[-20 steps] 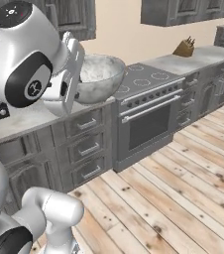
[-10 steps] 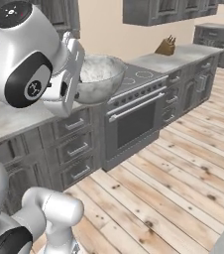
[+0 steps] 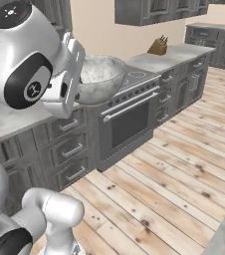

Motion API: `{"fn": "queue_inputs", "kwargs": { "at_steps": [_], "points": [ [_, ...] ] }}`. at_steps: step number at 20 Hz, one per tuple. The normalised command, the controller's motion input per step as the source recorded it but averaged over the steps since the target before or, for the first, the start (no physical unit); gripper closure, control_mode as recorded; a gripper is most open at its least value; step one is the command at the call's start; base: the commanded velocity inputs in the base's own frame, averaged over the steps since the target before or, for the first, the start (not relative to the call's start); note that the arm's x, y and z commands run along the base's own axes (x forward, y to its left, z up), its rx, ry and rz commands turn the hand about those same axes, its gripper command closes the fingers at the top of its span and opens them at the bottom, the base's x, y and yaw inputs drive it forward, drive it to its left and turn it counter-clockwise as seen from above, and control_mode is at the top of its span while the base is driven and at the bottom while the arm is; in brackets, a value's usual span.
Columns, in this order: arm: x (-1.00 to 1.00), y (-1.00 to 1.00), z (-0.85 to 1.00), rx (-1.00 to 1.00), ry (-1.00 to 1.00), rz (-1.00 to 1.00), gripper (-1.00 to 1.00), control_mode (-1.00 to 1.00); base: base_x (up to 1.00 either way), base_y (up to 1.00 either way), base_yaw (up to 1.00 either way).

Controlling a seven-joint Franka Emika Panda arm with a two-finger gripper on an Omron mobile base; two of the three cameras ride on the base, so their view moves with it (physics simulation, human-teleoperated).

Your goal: Move the bowls from the cabinet to the plates on the dining table.

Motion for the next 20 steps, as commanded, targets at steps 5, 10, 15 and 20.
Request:
{"fn": "queue_inputs", "kwargs": {
  "at_steps": [5,10,15,20],
  "points": [
    [0.00,0.00,0.00,0.00,0.00,0.00,1.00,1.00,-0.02,-0.13,-0.11],
    [0.00,0.00,0.00,0.00,0.00,0.00,1.00,1.00,0.00,0.03,-0.25],
    [0.00,0.00,0.00,0.00,0.00,0.00,1.00,1.00,0.00,0.03,-0.25],
    [0.00,0.00,0.00,0.00,0.00,0.00,1.00,1.00,0.00,0.03,-0.25]
  ]
}}
